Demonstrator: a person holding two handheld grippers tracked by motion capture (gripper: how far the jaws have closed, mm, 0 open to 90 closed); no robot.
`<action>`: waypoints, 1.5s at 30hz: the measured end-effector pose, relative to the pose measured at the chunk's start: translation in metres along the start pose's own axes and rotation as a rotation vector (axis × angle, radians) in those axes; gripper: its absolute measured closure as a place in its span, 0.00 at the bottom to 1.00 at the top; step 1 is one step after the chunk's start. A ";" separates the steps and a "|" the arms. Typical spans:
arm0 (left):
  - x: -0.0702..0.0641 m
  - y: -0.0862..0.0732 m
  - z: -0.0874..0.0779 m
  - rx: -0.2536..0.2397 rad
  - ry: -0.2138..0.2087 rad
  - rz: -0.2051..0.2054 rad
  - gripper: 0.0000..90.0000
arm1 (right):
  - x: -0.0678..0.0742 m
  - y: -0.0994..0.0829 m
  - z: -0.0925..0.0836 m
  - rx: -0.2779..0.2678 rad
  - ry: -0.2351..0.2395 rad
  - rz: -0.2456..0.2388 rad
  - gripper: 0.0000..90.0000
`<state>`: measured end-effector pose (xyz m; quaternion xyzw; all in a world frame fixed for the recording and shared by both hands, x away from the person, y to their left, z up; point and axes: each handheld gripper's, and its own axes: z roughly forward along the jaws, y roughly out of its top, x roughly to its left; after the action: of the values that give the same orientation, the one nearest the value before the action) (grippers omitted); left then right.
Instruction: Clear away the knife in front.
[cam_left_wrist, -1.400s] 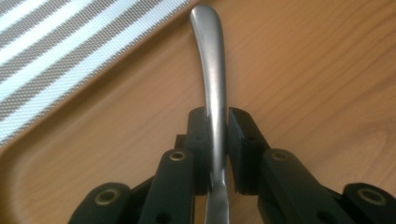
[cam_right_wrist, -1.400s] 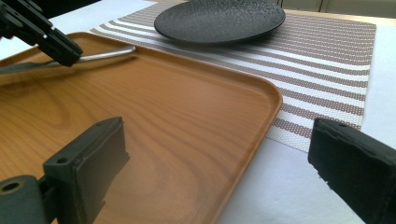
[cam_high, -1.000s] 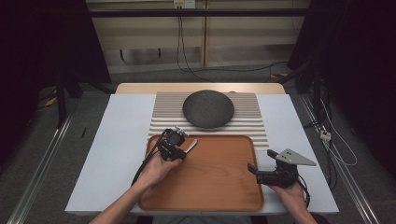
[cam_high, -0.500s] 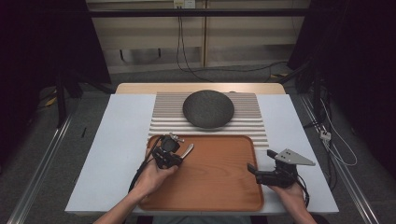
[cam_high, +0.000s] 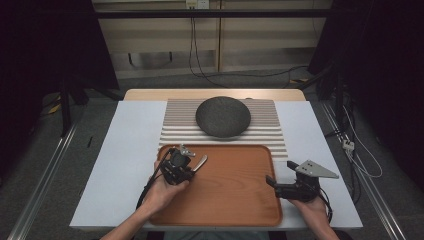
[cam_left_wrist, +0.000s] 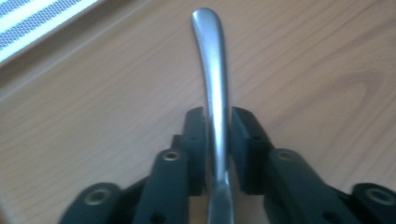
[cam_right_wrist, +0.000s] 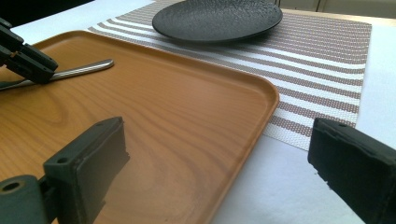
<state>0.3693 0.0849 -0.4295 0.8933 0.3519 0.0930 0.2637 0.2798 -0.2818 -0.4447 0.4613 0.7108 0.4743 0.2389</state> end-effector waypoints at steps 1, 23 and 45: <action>0.001 0.000 0.000 -0.001 -0.003 0.001 0.81 | 0.000 0.000 0.000 0.000 0.001 0.001 0.05; 0.006 0.009 -0.004 -0.157 -0.023 -0.026 0.13 | -0.003 -0.001 -0.002 -0.007 0.006 0.019 0.05; -0.005 0.008 0.004 -0.264 -0.113 0.078 0.86 | 0.000 -0.001 -0.001 0.004 0.004 -0.003 0.05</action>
<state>0.3719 0.0746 -0.4287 0.8677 0.2860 0.0983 0.3946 0.2790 -0.2824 -0.4451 0.4596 0.7129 0.4735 0.2375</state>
